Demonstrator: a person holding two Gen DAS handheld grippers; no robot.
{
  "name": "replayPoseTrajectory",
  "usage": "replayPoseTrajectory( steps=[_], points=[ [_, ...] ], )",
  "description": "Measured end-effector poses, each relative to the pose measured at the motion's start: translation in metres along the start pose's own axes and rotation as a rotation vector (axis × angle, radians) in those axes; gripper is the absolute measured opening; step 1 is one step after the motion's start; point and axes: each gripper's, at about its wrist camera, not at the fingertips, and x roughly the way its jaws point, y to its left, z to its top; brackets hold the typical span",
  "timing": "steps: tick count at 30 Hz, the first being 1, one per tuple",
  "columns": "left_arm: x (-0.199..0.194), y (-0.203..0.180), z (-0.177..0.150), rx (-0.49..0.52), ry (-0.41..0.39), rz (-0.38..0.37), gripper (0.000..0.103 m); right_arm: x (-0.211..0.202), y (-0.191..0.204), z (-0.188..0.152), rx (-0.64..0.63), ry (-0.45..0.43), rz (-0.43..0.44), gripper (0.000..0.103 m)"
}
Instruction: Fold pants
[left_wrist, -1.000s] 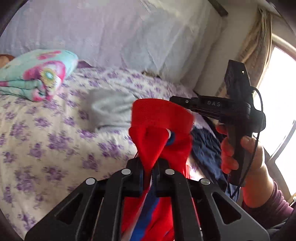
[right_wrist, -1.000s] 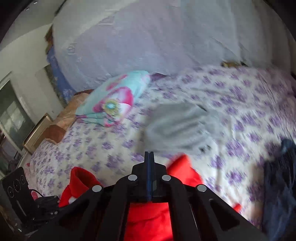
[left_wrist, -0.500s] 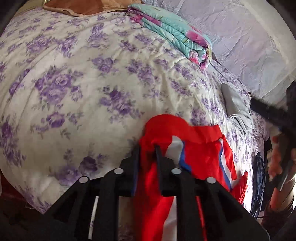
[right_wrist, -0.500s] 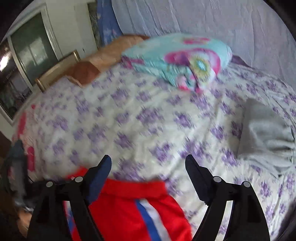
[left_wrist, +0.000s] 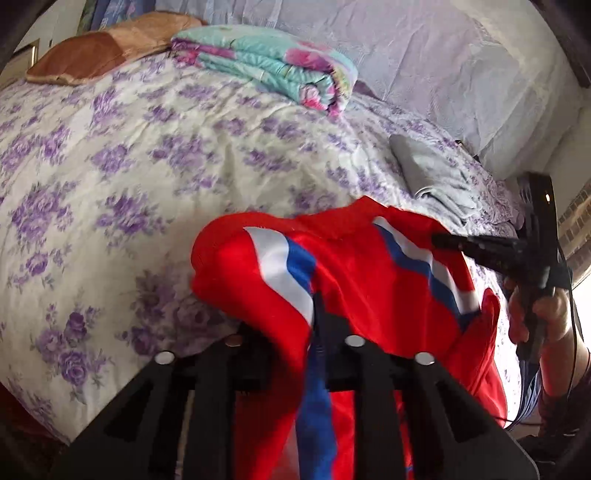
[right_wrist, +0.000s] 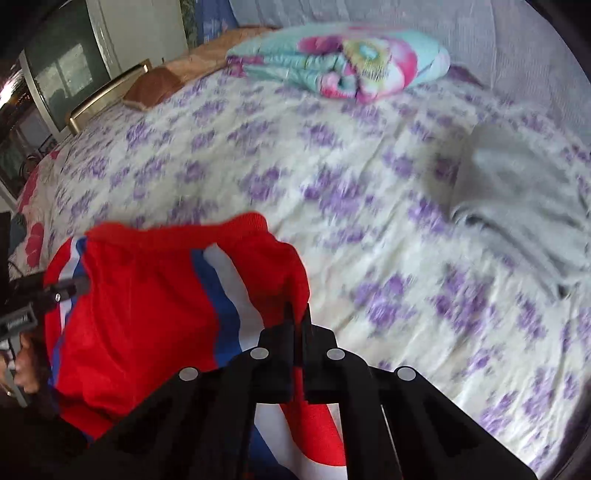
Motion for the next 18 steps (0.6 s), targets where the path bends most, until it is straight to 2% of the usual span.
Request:
replayPoseTrajectory(
  steps=[2,4,7,8,9,10,11,12,14,16,17,18],
  points=[
    [-0.007,-0.010,0.007,0.000,-0.047,-0.014,0.011,-0.017,0.002,0.035,0.001,-0.073,-0.037,0.003],
    [-0.014,-0.014,0.014,-0.012,-0.109,0.012,0.011,-0.028,0.011,0.076,-0.039,-0.146,-0.062,0.003],
    [-0.025,0.007,0.023,-0.117,-0.181,0.084,0.012,-0.013,0.041,0.136,-0.129,-0.154,-0.020,0.005],
    [-0.025,0.022,0.024,-0.174,-0.183,0.121,0.015,0.000,0.053,0.147,-0.155,-0.151,-0.051,0.022],
    [-0.022,0.039,0.025,-0.226,-0.174,0.164,0.018,0.018,0.060,0.157,-0.173,-0.142,-0.141,0.054],
    [-0.018,0.055,0.025,-0.260,-0.154,0.201,0.025,0.033,0.064,0.161,-0.181,-0.142,-0.265,0.064],
    [-0.015,0.073,0.023,-0.299,-0.131,0.229,0.032,0.039,0.067,0.159,-0.181,-0.154,-0.329,0.067],
    [-0.013,0.089,0.020,-0.336,-0.104,0.239,0.036,0.038,0.062,0.152,-0.158,-0.171,-0.318,0.067],
    [-0.020,0.111,0.012,-0.393,-0.090,0.201,0.043,0.026,0.040,0.131,-0.076,-0.175,-0.286,0.067],
    [-0.029,0.113,0.010,-0.378,-0.089,0.201,0.047,0.009,0.013,0.101,-0.031,-0.154,-0.291,0.069],
    [-0.034,0.112,0.010,-0.368,-0.097,0.201,0.054,-0.001,-0.001,0.083,-0.014,-0.147,-0.327,0.069],
    [-0.040,0.107,0.011,-0.355,-0.111,0.184,0.057,-0.013,-0.015,0.063,0.007,-0.145,-0.356,0.072]
  ],
)
